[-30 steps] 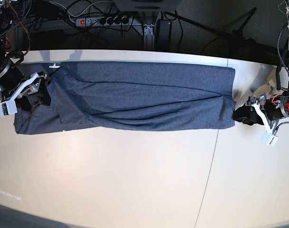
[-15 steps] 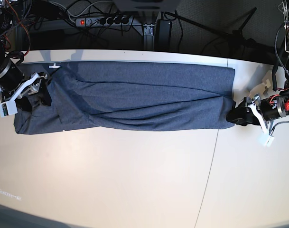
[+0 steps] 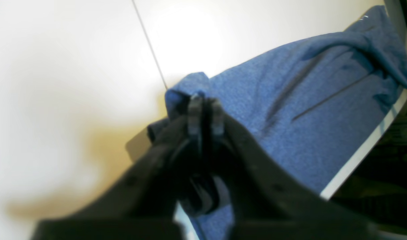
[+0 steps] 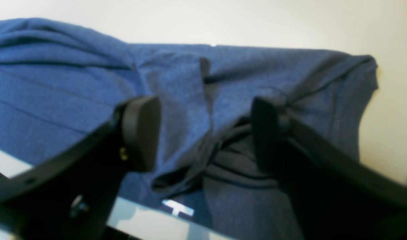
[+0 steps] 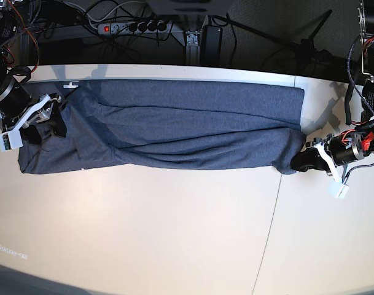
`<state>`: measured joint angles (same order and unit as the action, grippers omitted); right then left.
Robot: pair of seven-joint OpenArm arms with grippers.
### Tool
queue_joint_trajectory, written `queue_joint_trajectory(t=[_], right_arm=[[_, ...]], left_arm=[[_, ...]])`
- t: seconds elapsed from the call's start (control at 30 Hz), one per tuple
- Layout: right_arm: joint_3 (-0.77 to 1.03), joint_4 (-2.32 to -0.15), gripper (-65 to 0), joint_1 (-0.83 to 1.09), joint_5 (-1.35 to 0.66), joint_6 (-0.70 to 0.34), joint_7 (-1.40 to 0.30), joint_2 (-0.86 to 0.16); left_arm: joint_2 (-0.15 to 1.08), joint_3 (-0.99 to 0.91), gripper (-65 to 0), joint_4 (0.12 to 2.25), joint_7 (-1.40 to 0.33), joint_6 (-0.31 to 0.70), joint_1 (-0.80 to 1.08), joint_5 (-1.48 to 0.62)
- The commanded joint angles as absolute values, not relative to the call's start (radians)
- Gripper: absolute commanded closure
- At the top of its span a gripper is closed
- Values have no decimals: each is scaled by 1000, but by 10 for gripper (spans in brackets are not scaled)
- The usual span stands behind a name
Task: Fold the T-shirt properly
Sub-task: 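Lower the left gripper and grasp the hem end of the strip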
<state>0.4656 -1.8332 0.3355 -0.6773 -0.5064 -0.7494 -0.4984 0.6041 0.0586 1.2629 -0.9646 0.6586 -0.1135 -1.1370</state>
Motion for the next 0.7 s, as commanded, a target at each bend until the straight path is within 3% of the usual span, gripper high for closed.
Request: queue_joint_trajectory(t=[0.0,0.37,0.67], right_arm=[[477,-1847,-422,330,-692,-527,-730,-517],[477,-1847,-422,330,-692,-527,-730,-517],[477,-1847,-422,329,-692,-527,-729,-517]], left_arm=[[624,50,0,1276,-946,698,-133,-1147],[641,50,0,1299,-1017,698,-112,-1241],[680,50,0,1552,-1029,698,23,-1214]])
